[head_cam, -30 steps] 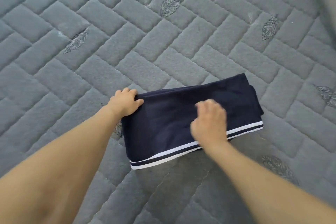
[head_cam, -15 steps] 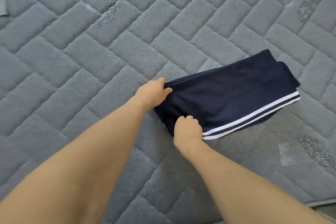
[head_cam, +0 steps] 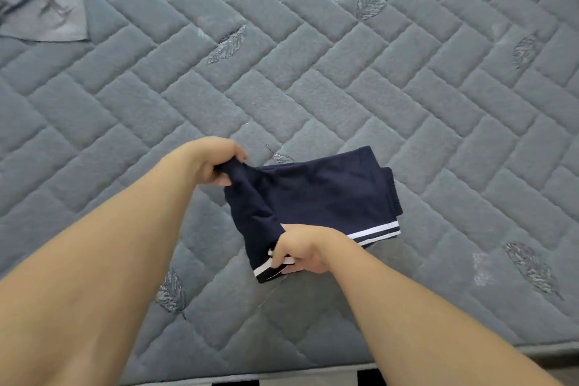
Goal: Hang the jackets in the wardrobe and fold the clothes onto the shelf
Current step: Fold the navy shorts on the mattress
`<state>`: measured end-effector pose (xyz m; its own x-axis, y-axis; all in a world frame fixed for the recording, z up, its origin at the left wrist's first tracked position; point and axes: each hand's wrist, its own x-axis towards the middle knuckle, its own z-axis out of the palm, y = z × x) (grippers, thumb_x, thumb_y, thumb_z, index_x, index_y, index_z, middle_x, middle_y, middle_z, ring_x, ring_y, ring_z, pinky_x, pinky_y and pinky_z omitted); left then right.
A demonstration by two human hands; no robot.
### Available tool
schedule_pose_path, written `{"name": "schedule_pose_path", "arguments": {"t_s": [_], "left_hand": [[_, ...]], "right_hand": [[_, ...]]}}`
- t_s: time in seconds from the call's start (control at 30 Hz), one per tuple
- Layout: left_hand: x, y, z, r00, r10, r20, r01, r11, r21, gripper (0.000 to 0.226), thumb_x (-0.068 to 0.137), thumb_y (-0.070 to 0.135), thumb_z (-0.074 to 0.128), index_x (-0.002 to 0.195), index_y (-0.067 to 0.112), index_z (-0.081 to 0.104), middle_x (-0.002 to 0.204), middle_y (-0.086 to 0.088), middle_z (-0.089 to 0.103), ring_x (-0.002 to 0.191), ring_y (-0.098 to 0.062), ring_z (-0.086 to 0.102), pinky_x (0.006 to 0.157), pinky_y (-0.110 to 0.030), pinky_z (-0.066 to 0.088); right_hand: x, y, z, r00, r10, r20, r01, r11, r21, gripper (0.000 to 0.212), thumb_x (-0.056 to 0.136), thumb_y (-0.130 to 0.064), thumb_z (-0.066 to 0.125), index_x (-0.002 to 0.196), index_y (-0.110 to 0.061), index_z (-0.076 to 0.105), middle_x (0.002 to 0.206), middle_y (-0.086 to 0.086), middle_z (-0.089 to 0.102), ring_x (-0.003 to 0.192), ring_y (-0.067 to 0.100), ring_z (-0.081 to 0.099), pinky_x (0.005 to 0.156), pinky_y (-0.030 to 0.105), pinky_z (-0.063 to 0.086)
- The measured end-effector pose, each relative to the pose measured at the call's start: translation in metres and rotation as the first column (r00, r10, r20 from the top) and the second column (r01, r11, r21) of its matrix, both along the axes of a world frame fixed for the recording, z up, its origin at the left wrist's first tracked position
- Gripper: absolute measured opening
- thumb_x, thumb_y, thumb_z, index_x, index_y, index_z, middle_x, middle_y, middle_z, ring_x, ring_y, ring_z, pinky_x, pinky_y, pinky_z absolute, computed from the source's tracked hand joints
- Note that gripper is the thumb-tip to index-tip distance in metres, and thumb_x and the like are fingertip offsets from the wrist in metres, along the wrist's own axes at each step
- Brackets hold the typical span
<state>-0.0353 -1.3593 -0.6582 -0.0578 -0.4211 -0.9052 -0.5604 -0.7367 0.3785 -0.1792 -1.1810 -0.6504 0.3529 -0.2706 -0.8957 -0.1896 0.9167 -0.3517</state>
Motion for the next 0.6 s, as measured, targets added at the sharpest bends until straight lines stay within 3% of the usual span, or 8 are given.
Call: {"name": "schedule_pose_path", "arguments": {"t_s": [0.07,0.17,0.27,0.33,0.4,0.47,0.53,0.6], "left_hand": [[-0.056,0.001,0.012,0.996,-0.03,-0.081,0.032,0.999,0.03,0.007,0.087,0.005,0.056,0.089,0.01,0.06,0.083,-0.008,0.059,0.07,-0.02,0.06,0.049,-0.028,0.056],[-0.146,0.015,0.024,0.981,-0.102,-0.163,0.107,0.994,0.023,0.011,0.08,0.014,0.061,0.075,0.013,0.051,0.062,-0.003,0.048,0.052,-0.015,0.045,0.05,-0.026,0.051],[-0.215,0.03,0.021,0.916,-0.375,-0.142,0.383,0.923,0.031,0.029,0.059,0.044,0.069,0.069,0.019,0.057,0.074,0.0,0.051,0.06,-0.02,0.048,0.059,-0.029,0.039],[-0.239,0.037,0.004,0.691,-0.72,0.072,0.722,0.692,-0.008,0.046,0.056,0.053,0.07,0.093,0.025,0.068,0.106,-0.004,0.055,0.099,-0.032,0.056,0.078,-0.038,0.043],[-0.25,0.043,-0.016,0.338,-0.83,0.444,0.941,0.312,-0.133,0.053,0.067,0.057,0.069,0.115,0.037,0.061,0.125,-0.003,0.039,0.126,-0.033,0.034,0.099,-0.047,0.029],[-0.25,0.043,-0.032,0.406,-0.787,0.464,0.909,0.295,-0.295,0.036,0.079,0.048,0.065,0.112,0.036,0.063,0.129,0.002,0.046,0.124,-0.028,0.039,0.105,-0.042,0.028],[-0.243,0.04,-0.042,0.65,-0.727,0.223,0.747,0.557,-0.363,0.014,0.083,0.037,0.06,0.096,0.036,0.066,0.112,0.006,0.066,0.102,-0.018,0.061,0.085,-0.03,0.045],[-0.236,0.037,-0.049,0.752,-0.629,0.195,0.648,0.654,-0.389,0.009,0.086,0.036,0.059,0.089,0.033,0.067,0.097,0.005,0.072,0.083,-0.011,0.064,0.066,-0.024,0.045]], "right_hand": [[-0.045,0.013,0.003,0.99,-0.138,0.022,0.136,0.987,0.083,0.039,0.084,0.015,0.053,0.107,-0.017,0.048,0.1,0.003,0.057,0.102,0.023,0.059,0.09,0.034,0.053],[-0.12,0.037,0.005,0.946,-0.324,0.03,0.315,0.933,0.174,0.043,0.084,0.018,0.043,0.109,-0.013,0.057,0.108,0.007,0.059,0.102,0.024,0.061,0.096,0.04,0.051],[-0.188,0.064,-0.003,0.845,-0.519,-0.126,0.534,0.813,0.231,0.039,0.078,0.016,0.036,0.1,-0.007,0.059,0.102,0.007,0.063,0.101,0.029,0.064,0.096,0.051,0.05],[-0.217,0.076,-0.013,0.772,-0.593,-0.229,0.634,0.742,0.217,0.031,0.074,0.004,0.037,0.092,-0.01,0.058,0.096,0.006,0.067,0.092,0.028,0.066,0.092,0.052,0.049],[-0.228,0.082,-0.023,0.741,-0.629,-0.233,0.67,0.711,0.212,0.013,0.077,-0.014,0.051,0.084,-0.016,0.062,0.085,0.001,0.071,0.084,0.024,0.067,0.091,0.053,0.047],[-0.224,0.081,-0.032,0.767,-0.62,-0.168,0.642,0.734,0.22,0.024,0.079,-0.034,0.069,0.099,-0.021,0.067,0.096,-0.004,0.073,0.094,0.021,0.067,0.091,0.051,0.047],[-0.212,0.073,-0.045,0.797,-0.562,-0.222,0.595,0.794,0.127,0.047,0.075,-0.032,0.078,0.116,-0.022,0.055,0.111,-0.003,0.067,0.099,0.019,0.064,0.082,0.041,0.05],[-0.197,0.065,-0.052,0.735,-0.566,-0.374,0.592,0.804,-0.052,0.048,0.074,-0.015,0.072,0.114,-0.016,0.047,0.109,0.002,0.063,0.091,0.019,0.064,0.07,0.033,0.052]]}}
